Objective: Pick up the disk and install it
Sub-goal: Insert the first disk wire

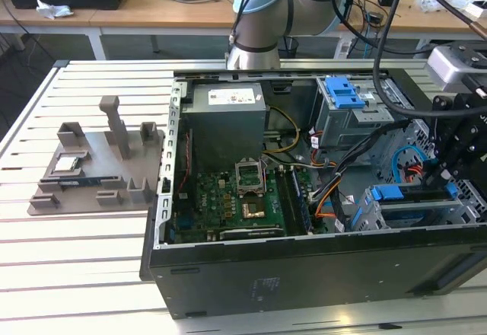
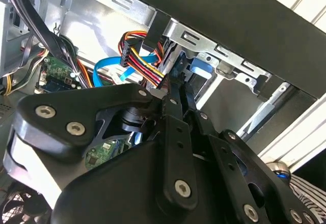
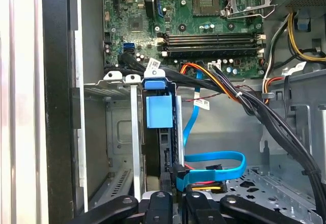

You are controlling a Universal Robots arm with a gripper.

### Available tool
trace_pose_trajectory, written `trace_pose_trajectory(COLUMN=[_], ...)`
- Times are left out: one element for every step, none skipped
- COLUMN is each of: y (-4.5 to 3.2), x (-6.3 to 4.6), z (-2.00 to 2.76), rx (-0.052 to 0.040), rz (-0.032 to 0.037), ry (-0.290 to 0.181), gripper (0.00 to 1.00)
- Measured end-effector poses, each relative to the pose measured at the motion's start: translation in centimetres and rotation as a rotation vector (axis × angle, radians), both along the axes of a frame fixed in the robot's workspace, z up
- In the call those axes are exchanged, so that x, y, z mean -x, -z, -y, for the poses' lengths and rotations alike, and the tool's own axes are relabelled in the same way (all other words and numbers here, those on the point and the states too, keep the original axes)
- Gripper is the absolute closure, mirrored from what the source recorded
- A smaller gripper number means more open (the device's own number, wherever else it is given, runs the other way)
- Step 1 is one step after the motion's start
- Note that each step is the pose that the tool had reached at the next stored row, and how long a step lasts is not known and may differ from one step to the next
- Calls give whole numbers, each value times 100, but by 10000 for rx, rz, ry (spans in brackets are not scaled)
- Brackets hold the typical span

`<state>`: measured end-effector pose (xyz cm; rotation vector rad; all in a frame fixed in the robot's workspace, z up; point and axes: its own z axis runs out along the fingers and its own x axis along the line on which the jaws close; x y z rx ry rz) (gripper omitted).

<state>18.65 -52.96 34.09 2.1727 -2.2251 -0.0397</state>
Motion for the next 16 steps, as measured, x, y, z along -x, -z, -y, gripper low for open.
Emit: trace_pose_trajectory(y=[0, -12, -18, -29, -32, -33, -34, -33, -30, -22, -20, -18, -16, -15, -14, -14], x=[0, 0, 0, 0, 1, 1, 0, 1, 1, 1, 2, 8, 9, 10, 10, 10], z=[0, -1, -1, 0, 0, 6, 13, 19, 29, 37, 37, 37, 29, 21, 16, 16], rx=[0, -6, -4, 3, -1, 2, 3, 3, 3, 0, 1, 3, -2, -4, -6, -6], rz=[0, 7, 9, 11, 11, 11, 12, 12, 12, 11, 12, 11, 11, 11, 11, 11], ry=[-1, -5, -6, -5, -5, -6, -6, -5, -5, -5, -5, -3, -6, -6, -9, -11], gripper=[83, 83, 83, 83, 83, 83, 83, 83, 83, 83, 83, 83, 83, 83, 83, 83])
